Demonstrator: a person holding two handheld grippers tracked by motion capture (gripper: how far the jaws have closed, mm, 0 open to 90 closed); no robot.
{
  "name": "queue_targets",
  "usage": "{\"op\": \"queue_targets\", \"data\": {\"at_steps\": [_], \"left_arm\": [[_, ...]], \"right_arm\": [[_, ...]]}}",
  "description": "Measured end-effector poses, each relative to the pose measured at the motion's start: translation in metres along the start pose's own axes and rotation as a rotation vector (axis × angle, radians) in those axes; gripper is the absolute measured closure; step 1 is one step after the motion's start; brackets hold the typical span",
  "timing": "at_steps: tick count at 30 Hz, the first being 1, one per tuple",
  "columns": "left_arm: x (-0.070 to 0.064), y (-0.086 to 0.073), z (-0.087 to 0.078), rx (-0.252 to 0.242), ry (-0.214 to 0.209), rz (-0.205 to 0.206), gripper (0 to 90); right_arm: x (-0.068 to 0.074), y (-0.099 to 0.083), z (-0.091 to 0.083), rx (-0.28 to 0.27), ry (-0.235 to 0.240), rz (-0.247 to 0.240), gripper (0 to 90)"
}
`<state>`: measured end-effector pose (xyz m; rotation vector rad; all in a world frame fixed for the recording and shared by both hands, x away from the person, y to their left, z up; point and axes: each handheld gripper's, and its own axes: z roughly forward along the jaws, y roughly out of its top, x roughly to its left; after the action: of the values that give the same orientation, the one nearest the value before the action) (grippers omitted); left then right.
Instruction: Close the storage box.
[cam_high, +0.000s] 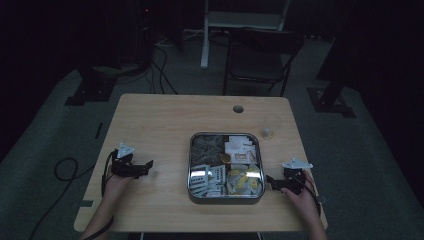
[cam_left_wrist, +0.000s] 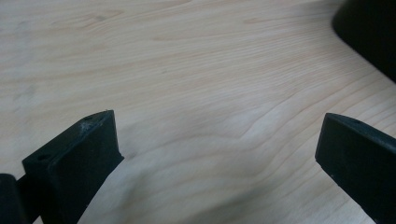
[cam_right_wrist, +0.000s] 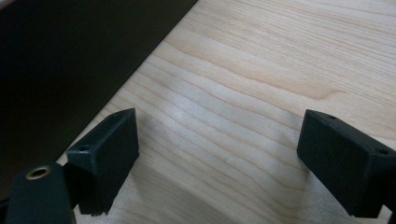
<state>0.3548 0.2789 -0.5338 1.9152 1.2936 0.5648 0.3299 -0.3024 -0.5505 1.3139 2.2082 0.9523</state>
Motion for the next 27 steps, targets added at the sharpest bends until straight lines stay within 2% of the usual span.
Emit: {"op": "queue_targets", "data": {"at_steps": [7, 18, 27], "left_arm": [[0.010, -0.011, -0.014, -0.017, 0.062, -0.081, 0.4], [0.017, -0.024, -0.026, 0.002, 0.119, -0.086, 0.4], [0.020, -0.034, -0.036, 0.013, 0.187, -0.128, 0.4]], "right_arm": [[0.000, 0.000, 0.000, -0.001, 0.000, 0.000, 12.3], [0.000, 0.000, 0.000, -0.001, 0.000, -0.001, 12.3], [0.000, 0.000, 0.000, -0.001, 0.000, 0.000, 12.3]]}}
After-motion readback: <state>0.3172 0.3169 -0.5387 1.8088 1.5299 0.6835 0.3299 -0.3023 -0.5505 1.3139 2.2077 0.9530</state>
